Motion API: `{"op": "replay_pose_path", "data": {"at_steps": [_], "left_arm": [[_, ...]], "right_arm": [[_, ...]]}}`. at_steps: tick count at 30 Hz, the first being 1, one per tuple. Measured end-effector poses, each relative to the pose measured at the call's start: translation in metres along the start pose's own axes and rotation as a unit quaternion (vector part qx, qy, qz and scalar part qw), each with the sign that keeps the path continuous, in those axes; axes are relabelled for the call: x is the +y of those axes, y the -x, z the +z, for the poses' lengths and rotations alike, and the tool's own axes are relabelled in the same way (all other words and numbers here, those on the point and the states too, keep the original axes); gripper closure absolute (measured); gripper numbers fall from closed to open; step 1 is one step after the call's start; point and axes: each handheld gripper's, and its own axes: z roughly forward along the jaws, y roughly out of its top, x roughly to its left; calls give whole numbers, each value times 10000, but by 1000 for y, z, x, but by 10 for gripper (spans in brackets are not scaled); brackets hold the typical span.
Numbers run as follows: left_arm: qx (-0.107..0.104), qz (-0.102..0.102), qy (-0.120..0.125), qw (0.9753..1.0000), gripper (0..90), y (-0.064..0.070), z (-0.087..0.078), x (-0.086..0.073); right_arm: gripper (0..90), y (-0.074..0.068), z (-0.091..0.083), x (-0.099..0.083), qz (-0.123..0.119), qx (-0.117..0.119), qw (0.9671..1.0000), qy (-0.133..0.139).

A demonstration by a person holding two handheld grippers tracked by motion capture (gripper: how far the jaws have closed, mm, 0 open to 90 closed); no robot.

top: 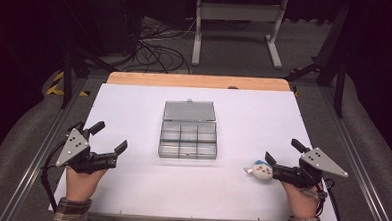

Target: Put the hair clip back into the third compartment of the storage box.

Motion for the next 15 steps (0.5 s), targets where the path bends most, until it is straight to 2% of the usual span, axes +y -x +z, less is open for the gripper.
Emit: {"op": "replay_pose_path", "data": {"at_steps": [5, 8, 9, 10, 15], "left_arm": [[-12, 43, -32, 10000, 56, 1, 0, 0], [-76, 52, -21, 10000, 56, 2, 0, -1], [-76, 52, -21, 10000, 56, 2, 0, -1], [-84, 58, -27, 9999, 56, 2, 0, -1], [-87, 74, -54, 9999, 56, 2, 0, -2]], "right_arm": [[64, -3, -1, -4, 41, -141, 9994, -320], [96, -5, -1, -6, -92, -127, 9984, -539], [96, -5, -1, -6, -92, -127, 9984, -539], [129, -5, -1, -7, -142, -95, 9977, -657], [164, -7, 3, -10, -209, 33, 9953, -946]]}}
